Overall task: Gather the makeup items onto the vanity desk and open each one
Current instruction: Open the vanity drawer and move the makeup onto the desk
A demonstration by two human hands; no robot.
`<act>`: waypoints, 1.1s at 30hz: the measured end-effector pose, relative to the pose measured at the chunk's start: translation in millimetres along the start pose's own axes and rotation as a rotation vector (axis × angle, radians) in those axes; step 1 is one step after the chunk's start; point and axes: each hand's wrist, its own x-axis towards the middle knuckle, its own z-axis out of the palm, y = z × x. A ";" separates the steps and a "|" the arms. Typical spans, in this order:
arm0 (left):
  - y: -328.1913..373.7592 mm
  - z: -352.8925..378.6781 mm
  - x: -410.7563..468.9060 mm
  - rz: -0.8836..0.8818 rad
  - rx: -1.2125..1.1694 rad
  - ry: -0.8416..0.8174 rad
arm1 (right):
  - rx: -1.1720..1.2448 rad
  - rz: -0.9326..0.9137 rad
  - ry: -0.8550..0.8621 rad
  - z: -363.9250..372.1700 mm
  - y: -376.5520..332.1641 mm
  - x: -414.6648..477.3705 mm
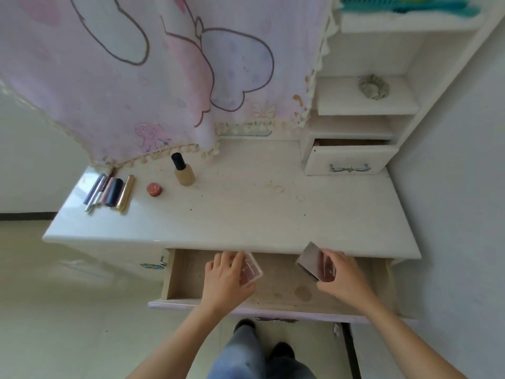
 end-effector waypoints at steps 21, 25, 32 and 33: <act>-77.8 -53.3 162.5 -0.154 -0.024 0.015 | 0.008 0.023 0.216 5.2 -138.5 162.1; -93.7 -47.1 184.0 -0.113 -0.030 0.086 | -0.021 0.049 0.223 17.3 -151.1 185.5; -104.9 -36.6 192.6 -0.034 -0.013 0.145 | -0.076 0.089 0.245 29.9 -157.6 200.7; -105.6 -35.5 193.3 -0.027 -0.018 0.142 | -0.084 0.094 0.245 30.5 -157.5 202.2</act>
